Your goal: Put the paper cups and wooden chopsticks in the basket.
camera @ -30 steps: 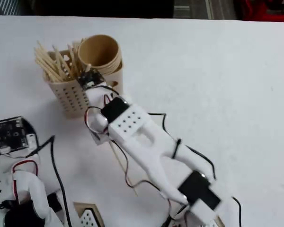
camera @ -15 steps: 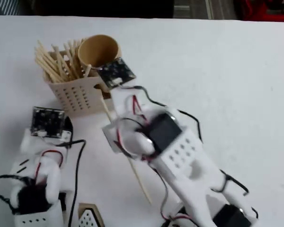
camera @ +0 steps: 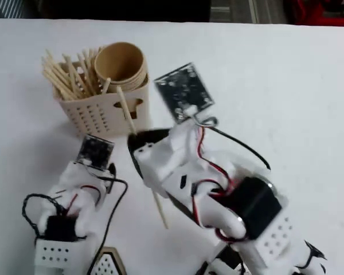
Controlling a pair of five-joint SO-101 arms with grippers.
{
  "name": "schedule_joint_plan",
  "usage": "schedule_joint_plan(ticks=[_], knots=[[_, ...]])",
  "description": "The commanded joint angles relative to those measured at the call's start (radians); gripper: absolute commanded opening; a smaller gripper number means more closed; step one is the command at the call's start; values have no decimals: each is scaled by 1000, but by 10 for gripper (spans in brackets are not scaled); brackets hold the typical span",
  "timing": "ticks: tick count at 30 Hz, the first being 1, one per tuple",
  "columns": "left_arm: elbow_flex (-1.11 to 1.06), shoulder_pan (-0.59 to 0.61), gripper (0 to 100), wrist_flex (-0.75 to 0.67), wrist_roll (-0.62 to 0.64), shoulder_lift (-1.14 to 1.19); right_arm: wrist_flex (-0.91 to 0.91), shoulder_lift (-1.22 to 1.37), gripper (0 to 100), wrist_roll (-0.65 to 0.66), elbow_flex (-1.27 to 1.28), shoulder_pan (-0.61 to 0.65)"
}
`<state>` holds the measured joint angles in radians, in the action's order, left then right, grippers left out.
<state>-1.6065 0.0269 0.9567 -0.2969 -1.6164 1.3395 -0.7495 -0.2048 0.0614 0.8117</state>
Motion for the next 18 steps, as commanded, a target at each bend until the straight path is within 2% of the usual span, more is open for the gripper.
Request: schedule_joint_plan(ticks=[1,5,10,18], knots=[[-43,-18,169,-98,-3,-12,-185,-31,17,8,-17,-13],[-52,-19,169,-130,-3,-12,-412,-27,20,20,-11,-13],[-54,-19,169,-129,-2,-12,-665,7,20,153,-9,-12],[-86,-13,166,-160,-3,-12,-1047,248,19,196,-11,-15]])
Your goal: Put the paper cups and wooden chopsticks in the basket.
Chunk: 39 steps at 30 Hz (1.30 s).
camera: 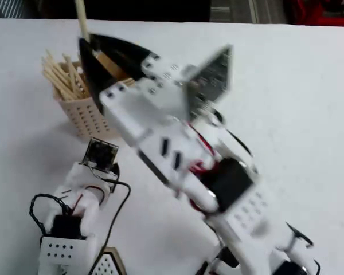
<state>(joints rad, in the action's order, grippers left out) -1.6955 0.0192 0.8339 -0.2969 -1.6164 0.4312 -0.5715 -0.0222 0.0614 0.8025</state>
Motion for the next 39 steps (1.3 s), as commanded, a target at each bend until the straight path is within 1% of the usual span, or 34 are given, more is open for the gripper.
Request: schedule_joint_plan(ticks=[1,4,11,16,20,22,24,26,29,33,34,36,39], knots=[[3,-5,166,-38,-3,-12,-191,104,19,14,-11,-5],[3,-5,166,-40,-6,-12,-332,214,19,15,-15,-7],[3,-5,166,-40,-8,-12,-530,440,19,15,-17,-10],[3,-5,166,-40,-8,-12,-616,570,19,95,-14,-35],[3,-5,166,-40,-8,-12,-618,630,25,106,-11,-35],[3,-5,166,-40,-8,-12,-616,650,69,106,-11,-35],[3,-5,166,-40,-8,-12,-576,657,144,100,-11,-42],[3,-5,166,-40,-8,-12,-521,648,190,100,-15,-42],[2,-5,166,-40,-9,-12,-432,564,159,100,-9,-44],[2,-5,166,-40,-9,-12,-249,389,19,106,15,-44],[2,-5,166,-40,-9,-12,-203,338,12,106,32,-45],[2,-5,166,-40,-9,-12,-125,242,43,107,83,-56],[2,-5,166,-40,-9,-12,-42,99,44,109,186,-68]])
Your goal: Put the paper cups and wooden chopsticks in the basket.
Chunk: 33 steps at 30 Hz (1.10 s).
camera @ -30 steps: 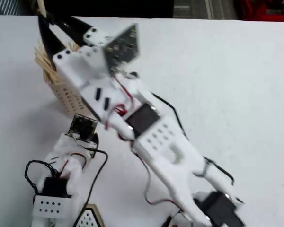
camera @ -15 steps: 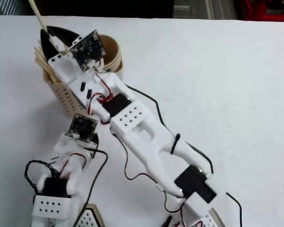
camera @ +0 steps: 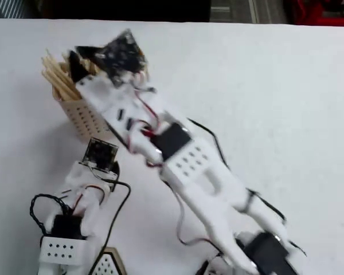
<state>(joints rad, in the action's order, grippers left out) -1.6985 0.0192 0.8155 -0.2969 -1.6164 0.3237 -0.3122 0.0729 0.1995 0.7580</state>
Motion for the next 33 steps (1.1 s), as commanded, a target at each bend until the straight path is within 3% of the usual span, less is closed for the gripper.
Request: schedule_joint_plan(ticks=[1,16,26,33], knots=[[5,-5,166,-21,-9,-12,79,-203,44,14,87,-39],[5,-4,166,-23,-3,-12,88,-684,46,11,603,-374],[6,104,168,-87,11,-13,90,-984,48,12,980,-490],[5,110,169,-94,75,-13,90,-1136,48,12,1172,-513]])
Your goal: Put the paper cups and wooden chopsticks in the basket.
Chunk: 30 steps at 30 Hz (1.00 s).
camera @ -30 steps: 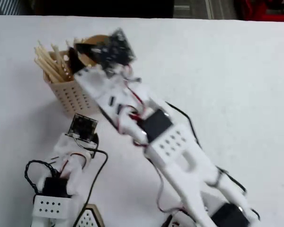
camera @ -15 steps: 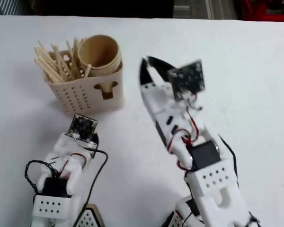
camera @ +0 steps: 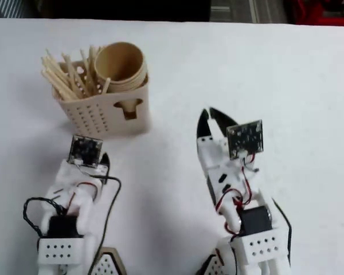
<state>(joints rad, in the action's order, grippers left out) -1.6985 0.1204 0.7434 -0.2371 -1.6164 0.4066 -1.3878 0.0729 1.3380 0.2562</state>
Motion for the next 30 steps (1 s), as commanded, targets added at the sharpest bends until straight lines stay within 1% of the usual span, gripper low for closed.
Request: schedule_joint_plan(ticks=[1,11,12,16,24,30], knots=[[5,8,169,-21,15,-13,7,-81,48,12,60,-12],[0,8,169,-20,15,-13,7,-312,48,14,359,-13],[0,8,169,-20,15,-13,28,-331,46,14,359,-16],[0,8,169,-17,15,-13,150,-410,48,12,354,-51],[0,10,166,-11,15,-10,450,-406,48,12,353,-61],[0,12,166,103,15,-12,656,-406,48,12,353,-61]])
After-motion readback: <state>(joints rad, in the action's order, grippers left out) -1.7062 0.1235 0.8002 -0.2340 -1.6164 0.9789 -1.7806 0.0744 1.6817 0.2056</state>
